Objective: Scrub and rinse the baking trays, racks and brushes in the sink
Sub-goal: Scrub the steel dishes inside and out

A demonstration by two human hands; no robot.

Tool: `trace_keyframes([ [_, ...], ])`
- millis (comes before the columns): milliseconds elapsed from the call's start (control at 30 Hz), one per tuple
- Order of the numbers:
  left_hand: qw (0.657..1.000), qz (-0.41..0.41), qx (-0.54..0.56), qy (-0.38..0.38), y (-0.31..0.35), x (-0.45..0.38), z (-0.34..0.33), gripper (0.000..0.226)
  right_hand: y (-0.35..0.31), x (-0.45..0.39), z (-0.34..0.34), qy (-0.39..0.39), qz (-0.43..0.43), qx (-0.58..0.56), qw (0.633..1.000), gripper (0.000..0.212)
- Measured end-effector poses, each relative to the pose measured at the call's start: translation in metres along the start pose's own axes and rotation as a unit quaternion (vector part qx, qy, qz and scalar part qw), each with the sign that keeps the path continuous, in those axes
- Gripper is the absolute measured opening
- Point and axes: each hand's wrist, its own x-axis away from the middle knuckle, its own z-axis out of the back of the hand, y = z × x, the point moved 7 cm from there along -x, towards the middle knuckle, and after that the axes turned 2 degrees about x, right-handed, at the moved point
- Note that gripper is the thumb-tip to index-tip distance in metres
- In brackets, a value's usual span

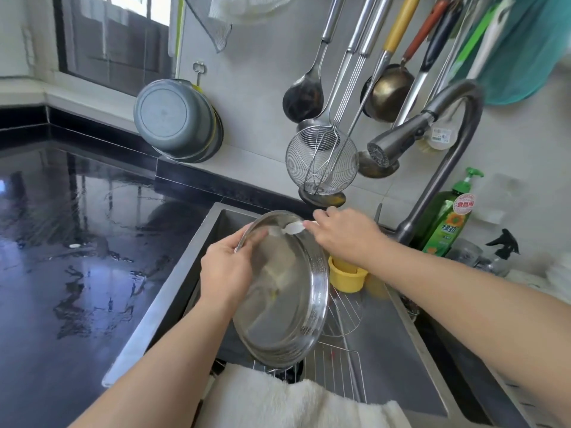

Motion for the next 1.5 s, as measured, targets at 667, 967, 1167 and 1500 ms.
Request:
trace_keyframes([
  [667, 0.995, 0.05, 0.049, 0.074, 0.005, 0.007, 0.013, 0.043, 0.004, 0.022, -0.054, -0.36, -0.184, -0.435, 0.804, 0.024],
  [967, 0.999, 0.017, 0.01, -0.03, 0.015, 0.01, -0.003, 0.048, 0.024, 0.016, -0.051, -0.426, -0.29, -0.68, 0.521, 0.027],
  [1167, 0.998, 0.016, -0.02, -0.057, 0.022, 0.015, -0.009, 0.058, 0.028, 0.057, -0.065, -0.51, -0.263, -0.542, 0.614, 0.025],
  [1500, 0.992, 0.047, -0.063, -0.097, 0.013, 0.018, -0.018, 0.045, 0.034, 0.008, -0.001, -0.269, -0.2, -0.535, 0.776, 0.022],
])
